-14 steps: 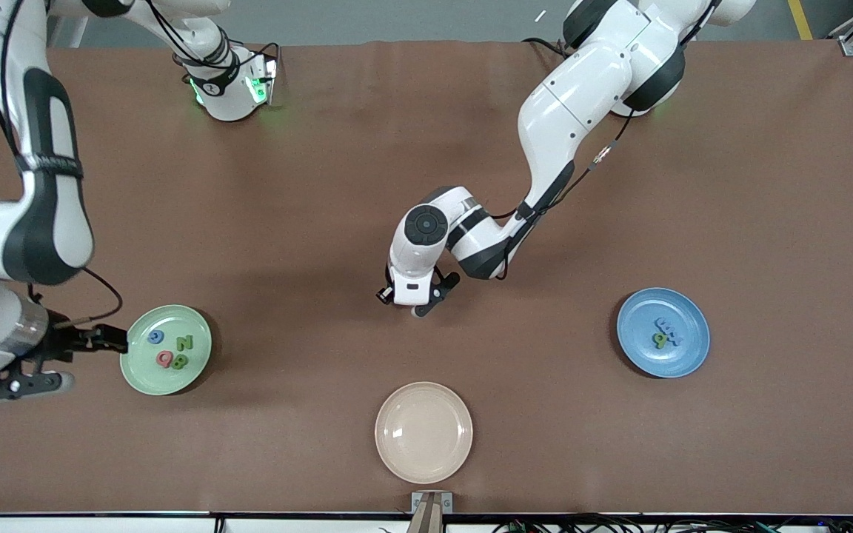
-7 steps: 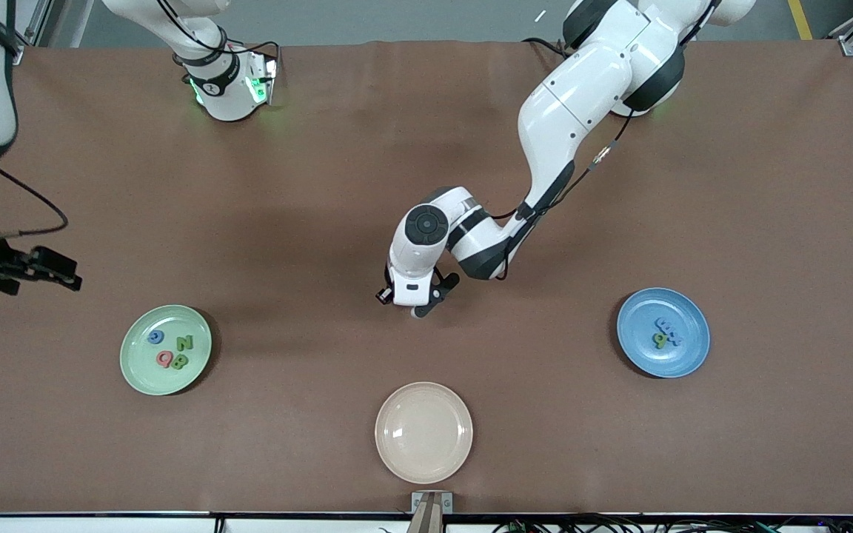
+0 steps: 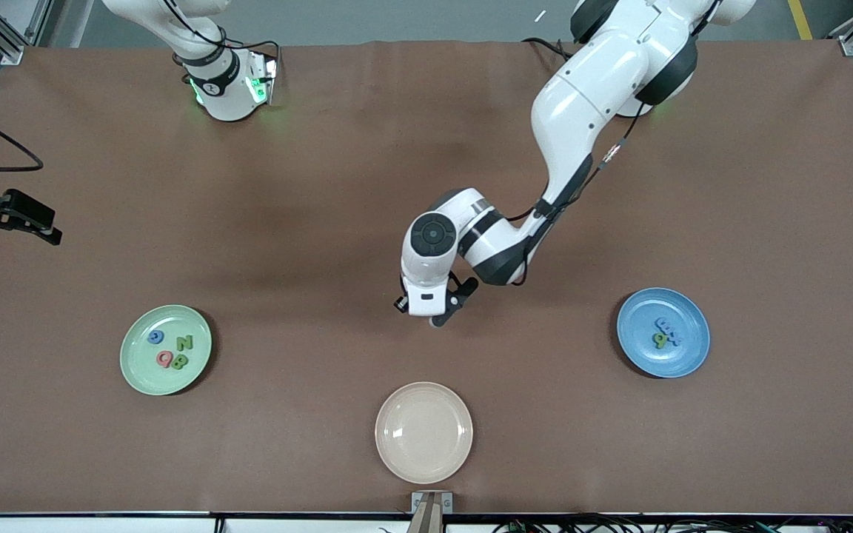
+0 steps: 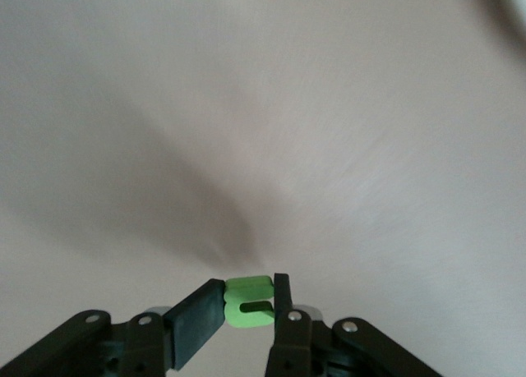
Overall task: Sort upper and lower case letters into plates
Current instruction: 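Carry the green u to the blue plate and open the left gripper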
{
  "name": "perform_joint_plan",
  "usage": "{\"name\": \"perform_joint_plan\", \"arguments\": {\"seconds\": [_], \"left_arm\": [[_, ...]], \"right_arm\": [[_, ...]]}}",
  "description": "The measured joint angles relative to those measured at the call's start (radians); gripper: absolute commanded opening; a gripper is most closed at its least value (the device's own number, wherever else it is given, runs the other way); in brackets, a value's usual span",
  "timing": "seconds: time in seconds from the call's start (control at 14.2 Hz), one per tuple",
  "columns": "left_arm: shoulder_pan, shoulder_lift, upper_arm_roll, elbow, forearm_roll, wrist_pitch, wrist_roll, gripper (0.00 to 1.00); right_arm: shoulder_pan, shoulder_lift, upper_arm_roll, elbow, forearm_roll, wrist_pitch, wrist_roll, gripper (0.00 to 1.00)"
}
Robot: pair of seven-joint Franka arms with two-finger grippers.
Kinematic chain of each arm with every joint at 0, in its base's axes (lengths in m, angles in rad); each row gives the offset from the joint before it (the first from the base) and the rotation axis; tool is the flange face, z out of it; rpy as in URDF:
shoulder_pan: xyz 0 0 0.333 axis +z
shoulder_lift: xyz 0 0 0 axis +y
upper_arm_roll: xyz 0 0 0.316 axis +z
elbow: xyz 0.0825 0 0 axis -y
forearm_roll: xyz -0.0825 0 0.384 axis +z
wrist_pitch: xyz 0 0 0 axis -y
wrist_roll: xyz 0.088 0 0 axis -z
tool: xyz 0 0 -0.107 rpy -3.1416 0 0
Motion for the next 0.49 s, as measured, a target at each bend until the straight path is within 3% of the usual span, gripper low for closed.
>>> {"name": "perform_joint_plan", "arguments": {"seconds": [0.21,0.49], "left_arm": [[0.04,-0.093,0.002,-0.008,0.033,-0.074,0.007,0.02],[0.123,-0.184,0.009,-0.03,0.052,-0.212,0.13,0.02]], "right_arm": [[0.006,0.0,0.005,0.01,-0.061,-0.011,0.001,1.0],[0.01,-0.009,0.009,0.012,-0.062,-0.027,0.003,1.0]]}}
